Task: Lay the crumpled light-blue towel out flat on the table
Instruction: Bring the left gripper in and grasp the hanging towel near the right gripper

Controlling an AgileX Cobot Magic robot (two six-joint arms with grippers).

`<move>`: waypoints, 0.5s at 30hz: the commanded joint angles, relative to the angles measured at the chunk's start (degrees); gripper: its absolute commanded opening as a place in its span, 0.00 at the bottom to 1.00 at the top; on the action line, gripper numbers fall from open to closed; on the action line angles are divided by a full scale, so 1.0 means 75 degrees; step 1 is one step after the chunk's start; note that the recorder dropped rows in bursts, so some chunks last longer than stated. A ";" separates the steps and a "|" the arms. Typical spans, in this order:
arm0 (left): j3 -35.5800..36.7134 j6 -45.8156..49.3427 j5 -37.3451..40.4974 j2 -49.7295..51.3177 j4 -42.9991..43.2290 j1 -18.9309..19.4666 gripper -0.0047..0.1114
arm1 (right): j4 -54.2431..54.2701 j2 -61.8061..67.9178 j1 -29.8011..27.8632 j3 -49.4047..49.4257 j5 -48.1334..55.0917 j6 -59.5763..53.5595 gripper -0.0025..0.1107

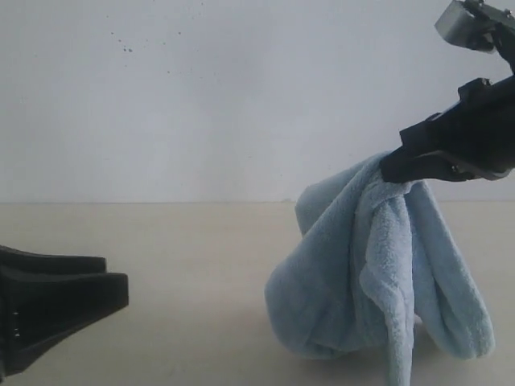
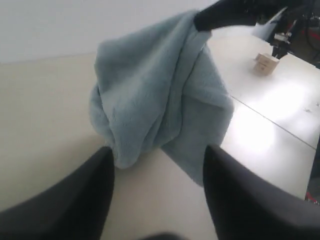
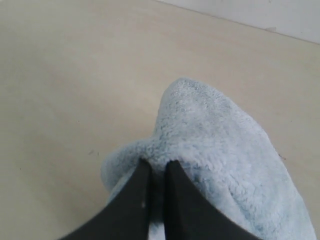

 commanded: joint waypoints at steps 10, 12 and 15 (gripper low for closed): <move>-0.2102 0.1111 -0.0192 0.3475 -0.0227 -0.2156 0.48 | 0.2071 -0.0129 0.0000 0.0019 0.0703 -0.1783 0.07; -0.2470 0.1260 -0.0579 0.3953 -0.0227 -0.2704 0.48 | 0.2816 -0.0129 0.0000 0.0019 0.1122 -0.2392 0.07; -0.2704 0.1387 -0.1186 0.4387 -0.0227 -0.3043 0.48 | 0.3172 -0.0129 0.0000 0.0019 0.1602 -0.2602 0.07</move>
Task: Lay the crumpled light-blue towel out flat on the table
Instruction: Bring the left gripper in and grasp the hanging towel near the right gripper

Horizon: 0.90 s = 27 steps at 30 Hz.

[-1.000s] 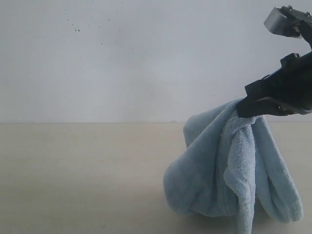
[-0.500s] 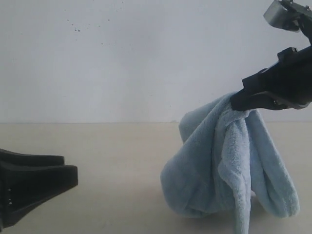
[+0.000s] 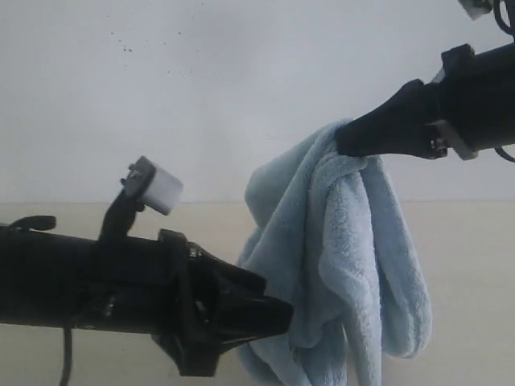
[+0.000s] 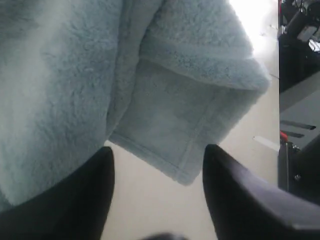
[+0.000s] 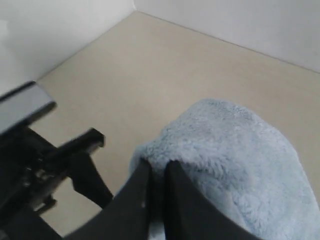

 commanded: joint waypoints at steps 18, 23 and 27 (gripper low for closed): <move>-0.0216 0.0662 -0.3041 -0.1087 -0.0089 -0.0318 0.07 | -0.0590 -0.0083 0.0000 0.0006 0.0993 -0.0306 0.07; -0.0216 0.0330 -0.1941 -0.1644 0.0070 -0.0318 0.07 | -0.0519 -0.0083 0.0000 0.0006 0.0665 -0.0306 0.07; -0.0216 -0.0102 -0.0917 -0.1625 0.0170 -0.0318 0.07 | 0.0234 -0.0083 0.0000 0.0006 0.0351 -0.0338 0.07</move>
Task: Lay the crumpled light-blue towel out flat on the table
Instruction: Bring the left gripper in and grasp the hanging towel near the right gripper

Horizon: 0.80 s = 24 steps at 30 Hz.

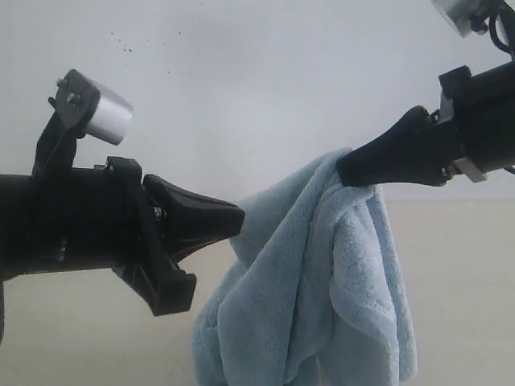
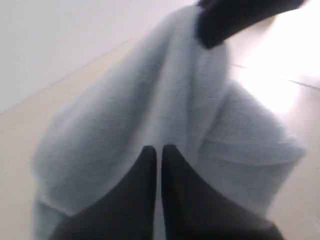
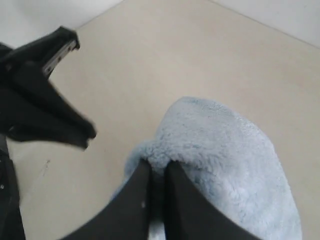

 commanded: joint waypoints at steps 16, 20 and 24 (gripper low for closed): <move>-0.0042 -0.0387 0.1006 -0.0018 -0.0077 -0.0038 0.13 | 0.1278 -0.0068 0.1246 -0.0026 -0.0774 -0.0467 0.07; -0.0042 -0.0387 0.0665 -0.0008 -0.0128 -0.0038 0.32 | 0.1278 -0.0068 0.1246 -0.0026 -0.0774 -0.0288 0.07; -0.0042 -0.0387 0.0720 0.0107 -0.0128 -0.0038 0.44 | 0.1314 -0.0068 0.1246 -0.0026 -0.0774 -0.0231 0.07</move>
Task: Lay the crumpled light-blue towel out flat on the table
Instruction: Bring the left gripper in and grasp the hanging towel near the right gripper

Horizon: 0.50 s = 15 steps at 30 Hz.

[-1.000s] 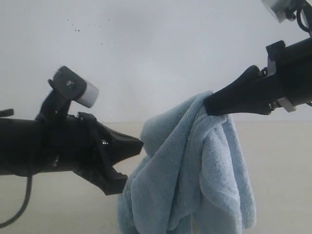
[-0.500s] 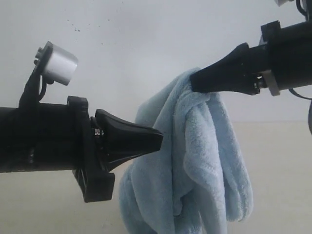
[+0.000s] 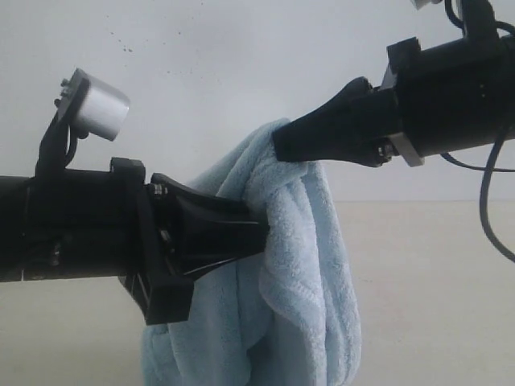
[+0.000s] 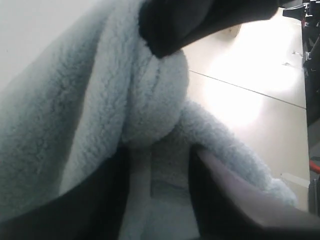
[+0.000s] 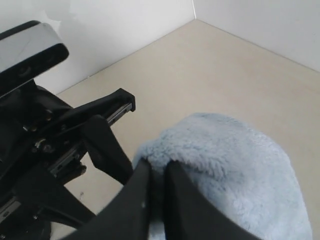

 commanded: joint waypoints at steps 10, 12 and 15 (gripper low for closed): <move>-0.0055 0.0057 -0.0052 0.0263 -0.0144 -0.0038 0.42 | 0.0290 -0.0068 0.0092 -0.0026 0.0154 0.0249 0.07; -0.0055 0.0057 -0.0182 0.0263 -0.0144 -0.0038 0.40 | 0.0290 -0.0068 0.0204 -0.0026 0.0246 0.0249 0.07; -0.0055 0.0057 -0.0313 0.0263 -0.0144 -0.0038 0.40 | 0.0290 -0.0068 0.0372 -0.0026 0.0244 0.0249 0.07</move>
